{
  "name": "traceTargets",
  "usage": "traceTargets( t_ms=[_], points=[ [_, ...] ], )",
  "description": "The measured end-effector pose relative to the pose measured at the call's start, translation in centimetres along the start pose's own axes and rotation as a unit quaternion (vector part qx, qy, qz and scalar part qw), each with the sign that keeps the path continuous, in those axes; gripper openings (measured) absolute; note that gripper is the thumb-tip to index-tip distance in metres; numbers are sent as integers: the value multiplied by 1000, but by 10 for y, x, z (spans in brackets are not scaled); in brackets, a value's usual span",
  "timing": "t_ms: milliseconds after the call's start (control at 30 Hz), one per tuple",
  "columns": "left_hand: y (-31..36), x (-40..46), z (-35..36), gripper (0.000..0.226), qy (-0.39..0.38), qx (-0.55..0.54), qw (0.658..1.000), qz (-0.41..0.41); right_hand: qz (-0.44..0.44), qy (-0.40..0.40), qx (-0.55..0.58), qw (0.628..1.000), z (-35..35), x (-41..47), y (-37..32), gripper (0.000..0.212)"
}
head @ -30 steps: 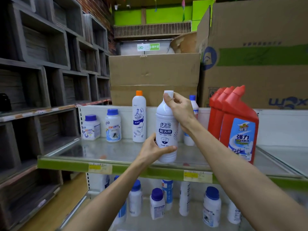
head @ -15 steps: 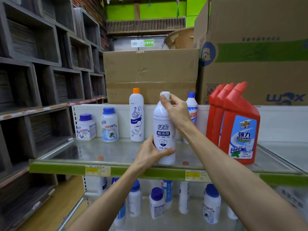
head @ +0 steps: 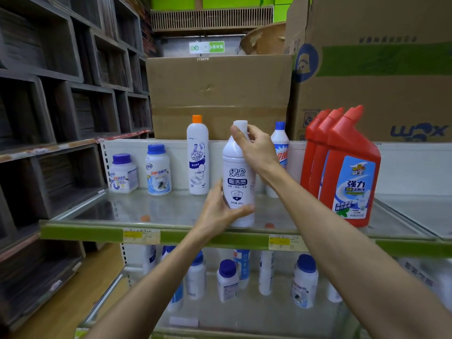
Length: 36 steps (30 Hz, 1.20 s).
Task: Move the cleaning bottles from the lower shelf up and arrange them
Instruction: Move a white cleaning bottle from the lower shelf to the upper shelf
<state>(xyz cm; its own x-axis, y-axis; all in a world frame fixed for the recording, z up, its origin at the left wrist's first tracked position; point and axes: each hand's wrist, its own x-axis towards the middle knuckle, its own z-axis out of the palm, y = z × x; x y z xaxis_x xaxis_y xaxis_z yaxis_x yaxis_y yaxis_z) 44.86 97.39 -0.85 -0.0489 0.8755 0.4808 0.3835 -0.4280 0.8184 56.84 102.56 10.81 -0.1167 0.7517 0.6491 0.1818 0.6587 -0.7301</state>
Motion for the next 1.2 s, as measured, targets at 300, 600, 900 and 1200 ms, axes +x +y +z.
traceTargets(
  t_ms=[300, 600, 900, 1200],
  points=[
    [6, -52, -3, 18, 184, 69, 966, 169, -86, 96, -66, 989, -27, -41, -22, 27],
    [-60, -107, 24, 19, 115, 12, 975, 191, -173, 89, -15, 981, -37, -125, -24, 16],
    [-173, -136, 50, 6, 74, 21, 997, -13, -216, 33, 17, 976, -13, -223, 55, 21],
    [-225, -97, 63, 46, 43, 139, 986, -82, -68, -23, -18, 997, 19, -281, 180, 22]
  ],
)
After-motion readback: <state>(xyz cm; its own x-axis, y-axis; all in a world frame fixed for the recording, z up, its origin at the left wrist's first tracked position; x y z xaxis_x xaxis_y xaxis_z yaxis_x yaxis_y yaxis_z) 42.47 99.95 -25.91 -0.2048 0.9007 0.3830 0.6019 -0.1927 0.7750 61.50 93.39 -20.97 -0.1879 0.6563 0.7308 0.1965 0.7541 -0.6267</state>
